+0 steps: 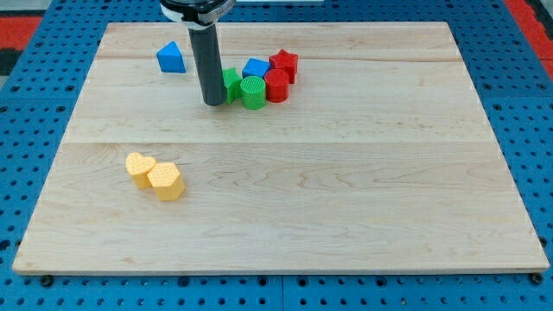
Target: Slide the blue triangle towards the green star
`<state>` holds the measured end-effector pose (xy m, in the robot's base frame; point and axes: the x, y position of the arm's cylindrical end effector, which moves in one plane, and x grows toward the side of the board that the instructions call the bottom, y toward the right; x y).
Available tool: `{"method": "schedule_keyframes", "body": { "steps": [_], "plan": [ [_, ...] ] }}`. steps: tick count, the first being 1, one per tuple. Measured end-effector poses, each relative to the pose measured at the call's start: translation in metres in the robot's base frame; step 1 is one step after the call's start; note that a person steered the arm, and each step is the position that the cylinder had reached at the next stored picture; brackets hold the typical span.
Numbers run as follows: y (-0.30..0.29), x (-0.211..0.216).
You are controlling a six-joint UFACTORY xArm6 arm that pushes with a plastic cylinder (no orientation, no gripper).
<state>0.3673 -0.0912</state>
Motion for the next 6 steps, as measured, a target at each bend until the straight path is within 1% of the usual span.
{"method": "schedule_keyframes", "body": {
  "steps": [1,2,3,4,5,6],
  "plan": [
    [-0.036,0.007],
    [-0.088,-0.018],
    [-0.114,-0.066],
    [-0.082,-0.096],
    [-0.037,-0.096],
    [-0.026,-0.096]
  ]
}}
